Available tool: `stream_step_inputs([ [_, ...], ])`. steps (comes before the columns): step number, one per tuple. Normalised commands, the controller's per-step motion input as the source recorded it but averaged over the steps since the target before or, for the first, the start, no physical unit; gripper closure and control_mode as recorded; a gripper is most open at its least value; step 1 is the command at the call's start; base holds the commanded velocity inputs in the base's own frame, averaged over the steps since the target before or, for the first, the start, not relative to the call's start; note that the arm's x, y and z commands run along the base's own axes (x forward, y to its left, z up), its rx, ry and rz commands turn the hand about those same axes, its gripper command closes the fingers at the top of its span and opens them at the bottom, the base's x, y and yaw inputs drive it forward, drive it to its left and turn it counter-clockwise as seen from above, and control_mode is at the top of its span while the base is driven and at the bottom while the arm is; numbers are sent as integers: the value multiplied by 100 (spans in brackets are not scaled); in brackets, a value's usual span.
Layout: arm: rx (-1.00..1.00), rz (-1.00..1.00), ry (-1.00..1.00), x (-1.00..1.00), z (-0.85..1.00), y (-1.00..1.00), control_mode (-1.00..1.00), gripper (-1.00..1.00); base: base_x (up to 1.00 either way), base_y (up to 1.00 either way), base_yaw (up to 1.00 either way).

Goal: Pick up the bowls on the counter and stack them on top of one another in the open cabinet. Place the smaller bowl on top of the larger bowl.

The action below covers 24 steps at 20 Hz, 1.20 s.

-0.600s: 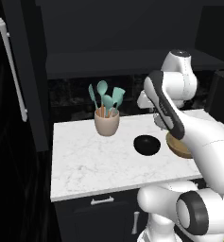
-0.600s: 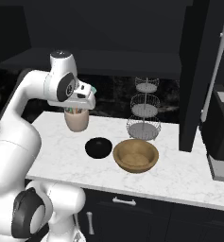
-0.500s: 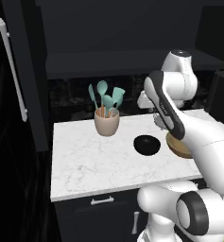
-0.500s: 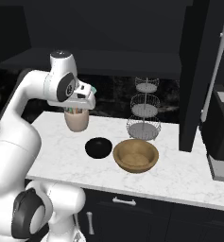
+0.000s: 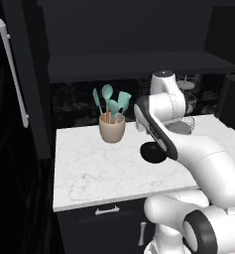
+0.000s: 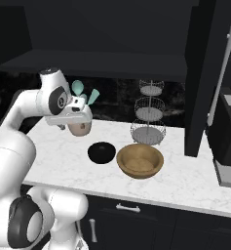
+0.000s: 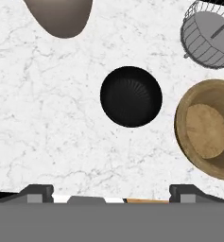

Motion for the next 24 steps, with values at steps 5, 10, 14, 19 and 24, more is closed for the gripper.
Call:
stream_step_inputs([
  [5,-18,3,8,17,-91,11,-100,-100,0,0,0],
  [10,-1,0,8,53,-77,0,-100,-100,0,0,0],
  [14,0,0,7,54,-57,3,-100,-100,0,0,0],
  [19,-1,0,7,47,-59,0,-100,-100,0,0,0],
  [24,0,0,0,50,-38,-1,-100,-100,0,0,0],
])
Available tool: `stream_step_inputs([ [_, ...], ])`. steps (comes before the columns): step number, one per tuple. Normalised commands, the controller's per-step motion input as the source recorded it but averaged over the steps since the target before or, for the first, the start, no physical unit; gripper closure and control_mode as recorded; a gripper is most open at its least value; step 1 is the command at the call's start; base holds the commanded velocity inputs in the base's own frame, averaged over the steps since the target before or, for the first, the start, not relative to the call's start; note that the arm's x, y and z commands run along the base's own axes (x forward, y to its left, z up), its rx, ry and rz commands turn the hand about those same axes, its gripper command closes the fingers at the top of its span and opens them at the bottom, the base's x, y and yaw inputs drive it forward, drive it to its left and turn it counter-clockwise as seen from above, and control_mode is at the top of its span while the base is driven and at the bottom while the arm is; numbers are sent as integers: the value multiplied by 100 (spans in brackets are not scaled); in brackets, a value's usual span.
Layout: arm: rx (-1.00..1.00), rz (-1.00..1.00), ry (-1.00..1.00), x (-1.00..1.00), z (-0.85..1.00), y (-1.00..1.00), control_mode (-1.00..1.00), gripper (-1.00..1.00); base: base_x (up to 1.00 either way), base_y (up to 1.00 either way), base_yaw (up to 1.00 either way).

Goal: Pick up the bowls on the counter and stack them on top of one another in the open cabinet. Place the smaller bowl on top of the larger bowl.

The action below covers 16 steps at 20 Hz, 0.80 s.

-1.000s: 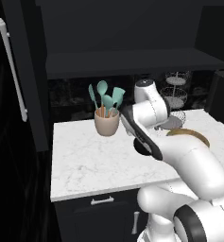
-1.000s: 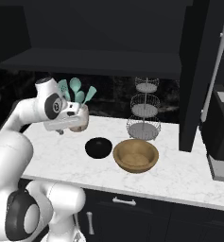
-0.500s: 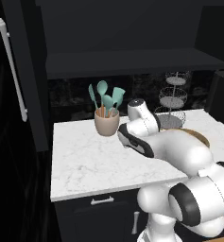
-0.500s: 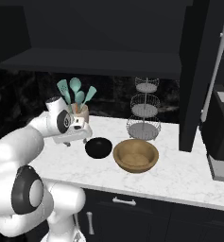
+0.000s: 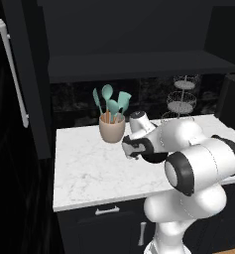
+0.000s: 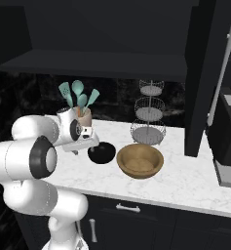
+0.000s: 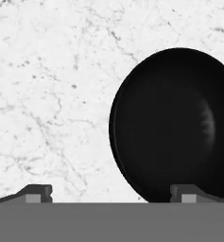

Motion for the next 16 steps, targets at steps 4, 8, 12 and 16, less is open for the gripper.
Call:
stream_step_inputs([
  [4,-1,0,0,33,-40,-2,-100,-100,0,0,0],
  [8,-1,0,0,32,-41,-6,-100,-100,0,0,0],
  [12,0,0,0,30,-23,-26,-100,-100,0,0,0],
  [16,0,0,0,10,-4,-15,-100,100,0,0,0],
])
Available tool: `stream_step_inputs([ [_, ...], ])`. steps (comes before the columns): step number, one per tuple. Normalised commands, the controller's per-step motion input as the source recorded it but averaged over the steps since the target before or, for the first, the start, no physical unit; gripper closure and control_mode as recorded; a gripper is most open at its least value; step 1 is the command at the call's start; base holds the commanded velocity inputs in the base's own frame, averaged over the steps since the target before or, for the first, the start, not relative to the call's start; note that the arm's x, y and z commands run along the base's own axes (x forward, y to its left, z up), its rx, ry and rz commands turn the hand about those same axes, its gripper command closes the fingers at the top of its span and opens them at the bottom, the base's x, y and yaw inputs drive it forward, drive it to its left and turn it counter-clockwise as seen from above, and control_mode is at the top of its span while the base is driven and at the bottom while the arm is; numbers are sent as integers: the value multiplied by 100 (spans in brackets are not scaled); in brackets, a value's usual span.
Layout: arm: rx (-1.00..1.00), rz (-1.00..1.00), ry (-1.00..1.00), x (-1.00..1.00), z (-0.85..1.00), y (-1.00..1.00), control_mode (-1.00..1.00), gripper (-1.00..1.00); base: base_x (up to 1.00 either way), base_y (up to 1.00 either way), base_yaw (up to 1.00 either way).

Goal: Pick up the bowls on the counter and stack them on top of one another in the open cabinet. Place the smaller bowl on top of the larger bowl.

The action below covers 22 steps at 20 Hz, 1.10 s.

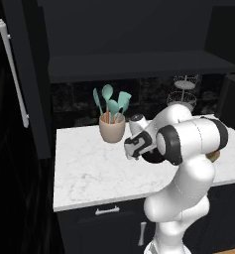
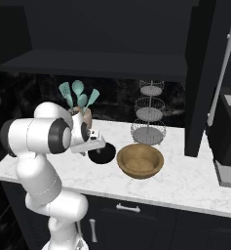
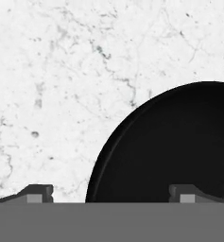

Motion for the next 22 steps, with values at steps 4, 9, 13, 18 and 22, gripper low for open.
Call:
stream_step_inputs([
  [4,0,0,0,0,0,0,-100,100,0,0,0],
  [9,0,0,0,0,0,0,-100,100,0,0,0],
  [13,0,0,-1,0,6,0,-100,100,0,0,0],
  [18,0,0,-19,-1,68,0,-100,100,0,0,0],
  [22,0,-3,-19,0,88,-3,-100,100,0,0,0],
])
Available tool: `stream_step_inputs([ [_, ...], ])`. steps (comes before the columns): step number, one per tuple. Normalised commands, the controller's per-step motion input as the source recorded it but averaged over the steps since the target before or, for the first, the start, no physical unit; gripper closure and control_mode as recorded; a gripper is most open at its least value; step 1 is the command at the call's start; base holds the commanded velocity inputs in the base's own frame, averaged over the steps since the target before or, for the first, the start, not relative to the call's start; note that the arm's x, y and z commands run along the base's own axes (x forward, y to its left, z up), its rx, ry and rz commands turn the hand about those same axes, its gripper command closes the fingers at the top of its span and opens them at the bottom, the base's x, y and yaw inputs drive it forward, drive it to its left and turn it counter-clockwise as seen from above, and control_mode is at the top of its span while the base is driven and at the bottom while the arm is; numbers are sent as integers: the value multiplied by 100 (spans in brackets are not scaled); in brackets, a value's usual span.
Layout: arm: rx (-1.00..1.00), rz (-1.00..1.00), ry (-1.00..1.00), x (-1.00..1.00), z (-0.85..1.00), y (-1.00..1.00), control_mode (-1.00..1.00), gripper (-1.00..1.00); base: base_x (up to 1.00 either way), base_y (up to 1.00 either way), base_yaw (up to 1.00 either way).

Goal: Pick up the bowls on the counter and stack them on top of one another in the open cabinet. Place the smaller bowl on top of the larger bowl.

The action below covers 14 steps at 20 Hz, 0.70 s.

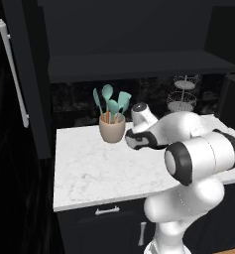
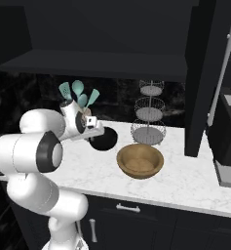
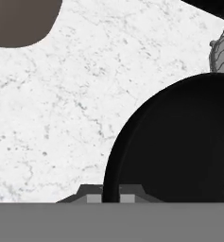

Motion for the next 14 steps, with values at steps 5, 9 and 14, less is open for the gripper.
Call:
stream_step_inputs([
  [5,-1,-13,1,0,59,-39,-100,100,0,0,0],
  [9,-3,-22,16,0,26,-83,-100,100,0,0,0],
  [14,-2,-16,12,1,-3,-100,-100,100,0,0,0],
])
